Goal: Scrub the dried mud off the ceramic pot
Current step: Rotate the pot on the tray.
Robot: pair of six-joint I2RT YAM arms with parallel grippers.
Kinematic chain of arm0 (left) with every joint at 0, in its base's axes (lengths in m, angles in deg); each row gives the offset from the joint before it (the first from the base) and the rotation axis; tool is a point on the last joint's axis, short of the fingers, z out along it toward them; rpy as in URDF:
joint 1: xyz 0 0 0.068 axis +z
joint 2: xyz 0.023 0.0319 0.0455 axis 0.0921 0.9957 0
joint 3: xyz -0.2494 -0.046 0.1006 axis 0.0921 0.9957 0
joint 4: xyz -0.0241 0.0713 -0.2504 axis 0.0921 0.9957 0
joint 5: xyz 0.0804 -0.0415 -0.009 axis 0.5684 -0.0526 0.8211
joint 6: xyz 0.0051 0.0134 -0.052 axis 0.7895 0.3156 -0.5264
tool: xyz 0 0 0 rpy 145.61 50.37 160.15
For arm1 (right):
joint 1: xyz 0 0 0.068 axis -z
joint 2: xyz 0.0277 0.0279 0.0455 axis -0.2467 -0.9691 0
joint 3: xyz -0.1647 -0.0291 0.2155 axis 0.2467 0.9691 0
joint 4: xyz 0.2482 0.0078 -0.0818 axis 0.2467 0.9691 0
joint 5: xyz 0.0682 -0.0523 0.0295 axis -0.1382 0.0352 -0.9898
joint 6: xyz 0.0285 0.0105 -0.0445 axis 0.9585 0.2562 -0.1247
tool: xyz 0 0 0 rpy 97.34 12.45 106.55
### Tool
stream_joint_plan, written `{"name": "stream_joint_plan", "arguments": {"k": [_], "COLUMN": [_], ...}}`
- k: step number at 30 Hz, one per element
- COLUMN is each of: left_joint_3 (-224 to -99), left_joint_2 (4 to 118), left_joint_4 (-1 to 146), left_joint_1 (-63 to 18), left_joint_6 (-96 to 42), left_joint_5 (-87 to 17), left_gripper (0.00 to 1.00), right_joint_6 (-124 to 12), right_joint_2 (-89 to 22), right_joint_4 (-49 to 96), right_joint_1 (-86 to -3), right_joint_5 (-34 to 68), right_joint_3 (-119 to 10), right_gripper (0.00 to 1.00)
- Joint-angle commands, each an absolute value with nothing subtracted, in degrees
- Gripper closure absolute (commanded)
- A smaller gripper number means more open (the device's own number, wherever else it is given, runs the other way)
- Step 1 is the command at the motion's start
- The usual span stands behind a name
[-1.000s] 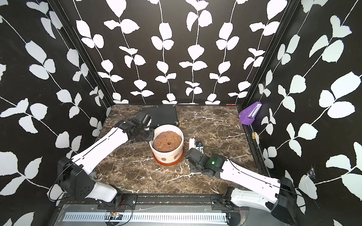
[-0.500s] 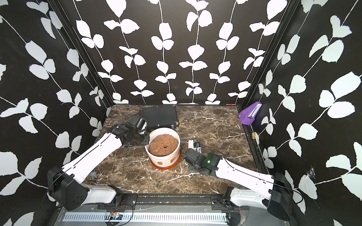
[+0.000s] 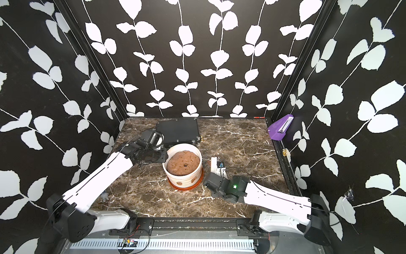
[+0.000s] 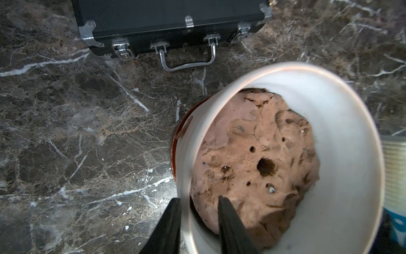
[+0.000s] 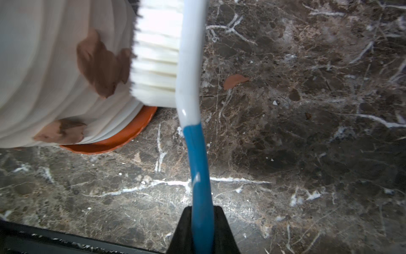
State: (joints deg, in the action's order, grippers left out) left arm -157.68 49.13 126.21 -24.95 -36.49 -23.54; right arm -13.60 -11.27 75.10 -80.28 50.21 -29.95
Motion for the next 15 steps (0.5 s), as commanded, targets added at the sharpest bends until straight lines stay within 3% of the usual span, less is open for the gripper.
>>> {"name": "stream_joint_plan", "arguments": {"k": [1, 6, 9, 13, 15], "left_joint_3": [-155.2, -153.7, -153.5, -153.8, -153.8], "left_joint_2": [43.5, 40.7, 39.0, 39.7, 40.6], "left_joint_4": [124.8, 124.0, 123.5, 123.7, 124.0], "left_joint_1": [-25.2, -25.3, -25.3, -25.3, -25.3], "left_joint_6": [-36.0, -35.8, -35.3, -33.6, -32.9], "left_joint_5": [-22.8, -22.5, -21.6, -21.4, -21.0], "left_gripper": [0.74, 0.84, 0.87, 1.0, 1.0], "right_joint_6": [-11.8, -10.3, -13.3, -14.8, -13.5], "right_joint_2": [-13.9, -18.1, -17.5, -14.4, -13.8], "right_joint_4": [80.8, 86.2, 80.6, 70.6, 69.9], "right_joint_1": [-80.8, -80.7, -80.5, -78.9, -77.9], "right_joint_5": [56.4, 62.6, 63.4, 59.5, 57.9], "right_joint_3": [-35.8, -39.1, -36.8, -32.4, -31.4], "right_gripper": [1.0, 1.0, 1.0, 1.0, 1.0]}}
